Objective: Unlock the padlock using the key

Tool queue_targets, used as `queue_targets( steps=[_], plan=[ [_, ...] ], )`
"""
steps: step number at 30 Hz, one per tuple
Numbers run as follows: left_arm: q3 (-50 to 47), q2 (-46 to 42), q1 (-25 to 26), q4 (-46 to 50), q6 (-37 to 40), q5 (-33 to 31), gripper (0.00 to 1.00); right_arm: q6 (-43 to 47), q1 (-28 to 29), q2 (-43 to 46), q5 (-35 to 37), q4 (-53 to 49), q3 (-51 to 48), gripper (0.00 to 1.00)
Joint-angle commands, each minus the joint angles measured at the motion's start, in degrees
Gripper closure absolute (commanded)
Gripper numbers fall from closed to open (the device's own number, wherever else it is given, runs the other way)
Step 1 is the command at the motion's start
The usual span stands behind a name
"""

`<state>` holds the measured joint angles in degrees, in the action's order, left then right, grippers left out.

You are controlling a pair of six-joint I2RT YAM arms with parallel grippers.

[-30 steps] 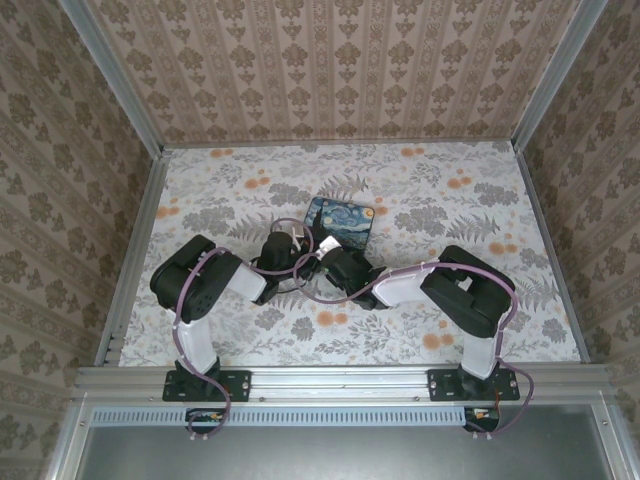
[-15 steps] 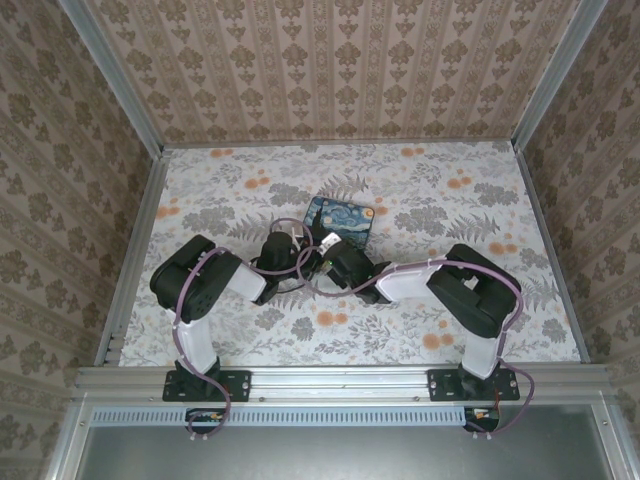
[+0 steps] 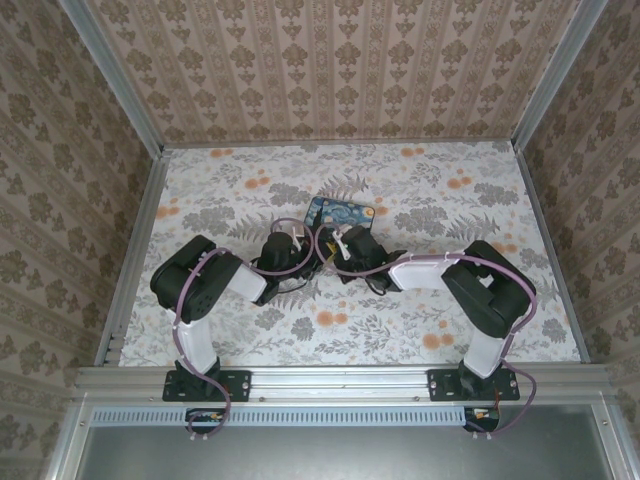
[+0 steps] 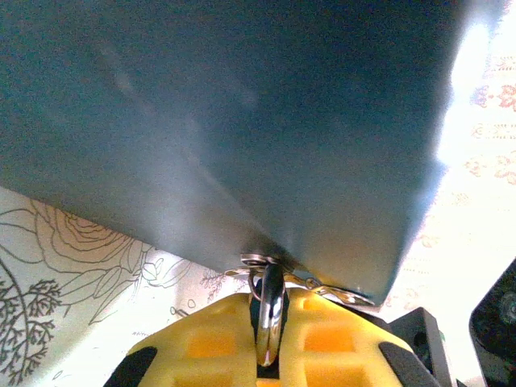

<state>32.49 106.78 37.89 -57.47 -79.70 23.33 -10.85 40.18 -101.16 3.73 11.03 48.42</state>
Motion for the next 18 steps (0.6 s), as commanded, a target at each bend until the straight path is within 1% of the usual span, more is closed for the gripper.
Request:
queue_targets(
  steps=[1, 2, 4, 5, 7, 9, 12, 14, 18],
  plan=[
    [-1.68, 1.15, 1.16, 1.14, 1.04, 3.04, 1.0, -5.17, -1.73, 4.13, -2.59, 3.2, -0.97, 0.68],
    [-1.72, 1.23, 1.18, 1.22, 1.14, 3.03, 1.0, -6.23, -2.14, 5.21, -3.36, 3.65, -2.05, 0.61],
    [-1.73, 1.41, 1.13, 1.3, 1.36, 2.94, 1.0, -8.85, -2.72, 7.23, -4.78, 5.01, -4.56, 0.5],
    [-1.7, 1.5, 1.13, 1.36, 1.61, 3.03, 1.0, -10.03, -2.9, 8.24, -5.3, 5.34, -5.64, 0.46],
    [-1.55, 1.43, 1.16, 1.91, 2.08, 3.04, 0.95, -12.65, -3.33, 9.63, -6.11, 6.2, -7.48, 0.41],
    [-1.49, 1.12, 1.22, 2.55, 2.52, 3.19, 0.89, -15.49, -3.93, 10.84, -7.47, 7.44, -9.13, 0.36],
    [-1.29, -0.36, 1.21, 5.22, 4.24, 3.28, 0.76, -20.8, -4.71, 11.59, -9.84, 10.12, -11.2, 0.32],
    [-1.29, -2.14, 1.24, 8.03, 5.86, 2.99, 0.65, -24.66, -5.11, 11.31, -11.67, 13.09, -12.48, 0.31],
    [-1.19, -5.89, 1.28, 13.59, 8.95, 2.43, 0.51, -30.2, -5.42, 9.5, -13.3, 18.72, -14.07, 0.29]
  ],
)
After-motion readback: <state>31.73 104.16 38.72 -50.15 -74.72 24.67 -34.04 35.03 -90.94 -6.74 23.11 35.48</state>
